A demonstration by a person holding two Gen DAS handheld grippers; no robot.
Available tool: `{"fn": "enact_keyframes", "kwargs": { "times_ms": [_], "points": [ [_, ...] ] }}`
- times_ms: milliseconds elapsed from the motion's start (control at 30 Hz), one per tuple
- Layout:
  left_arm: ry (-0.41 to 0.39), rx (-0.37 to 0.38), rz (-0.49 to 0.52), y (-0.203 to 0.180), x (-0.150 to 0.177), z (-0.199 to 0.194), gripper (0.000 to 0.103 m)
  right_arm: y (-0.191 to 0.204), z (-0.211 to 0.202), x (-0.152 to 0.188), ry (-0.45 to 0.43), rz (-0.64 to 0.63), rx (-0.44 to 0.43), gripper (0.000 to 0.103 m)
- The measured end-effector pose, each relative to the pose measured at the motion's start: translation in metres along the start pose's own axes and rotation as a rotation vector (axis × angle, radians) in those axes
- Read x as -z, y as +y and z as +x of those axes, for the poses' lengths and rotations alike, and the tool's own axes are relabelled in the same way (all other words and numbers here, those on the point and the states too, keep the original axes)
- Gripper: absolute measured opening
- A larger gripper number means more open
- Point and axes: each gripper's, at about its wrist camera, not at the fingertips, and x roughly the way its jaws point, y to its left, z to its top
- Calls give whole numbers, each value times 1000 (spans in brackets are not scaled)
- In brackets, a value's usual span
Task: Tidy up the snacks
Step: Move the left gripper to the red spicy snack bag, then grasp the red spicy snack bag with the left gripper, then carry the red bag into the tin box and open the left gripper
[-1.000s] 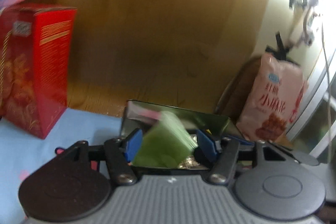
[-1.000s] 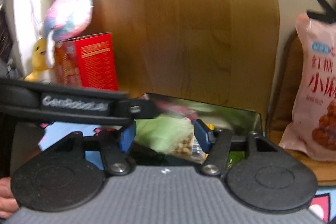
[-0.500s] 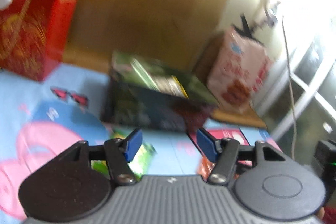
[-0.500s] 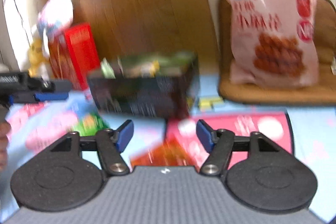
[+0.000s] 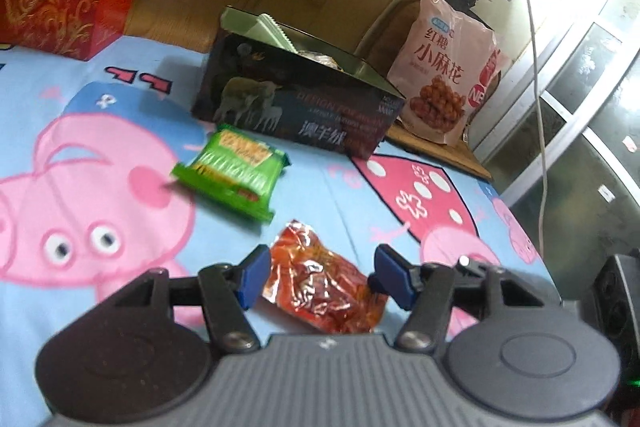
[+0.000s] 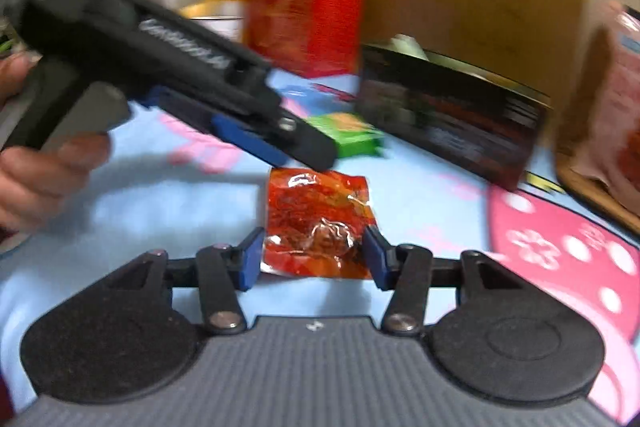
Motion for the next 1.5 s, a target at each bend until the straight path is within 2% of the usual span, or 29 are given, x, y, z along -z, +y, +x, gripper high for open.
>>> {"fn": "enact_keyframes", "kwargs": {
  "times_ms": [133, 300, 400, 433, 467, 600, 667, 733, 900, 1067, 1133, 1200, 1267, 1367, 1500],
  "points": [
    [7, -2, -11, 14, 6, -10, 60, 5, -1, -1, -8, -19, -44, 55],
    [39, 82, -97, 29, 6, -5, 60, -18, -3, -3, -19, 118, -118, 55],
    [68, 141, -146, 31, 5, 4, 47, -24, -3, -2, -24, 171, -150, 55],
    [83, 147, -156, 30, 5, 10, 29, -25, -3, -2, -25, 178, -154, 55],
    [90, 130, -161, 29, 5, 14, 24, -24, -3, -2, -25, 181, -153, 55],
    [58, 113, -176, 26, 7, 17, 19, -20, -6, -1, -8, 198, -92, 58],
    [52, 119, -185, 25, 8, 14, 16, -18, -10, 2, -6, 227, -73, 63],
    [52, 148, -213, 29, 8, 11, 14, -16, -16, 6, -4, 243, -55, 67],
    [51, 267, -319, 41, 8, 4, 11, -10, -28, 14, -8, 293, -64, 67],
    [43, 321, -361, 43, 8, 2, 11, -3, -22, 11, -10, 275, -44, 67],
    [34, 315, -353, 41, 6, 0, 11, -3, -17, 7, -9, 271, -36, 67],
    [24, 303, -346, 41, 5, -2, 11, 0, -13, 4, -12, 250, -11, 58],
    [21, 286, -342, 42, 4, -2, 11, 2, -10, 1, -9, 224, 7, 16],
    [26, 293, -337, 41, -2, -1, 11, 1, -11, 1, -34, 212, 58, 13],
    [4, 314, -280, 30, -23, -1, 11, 1, -18, -6, -97, 159, 159, 10]
  ]
}}
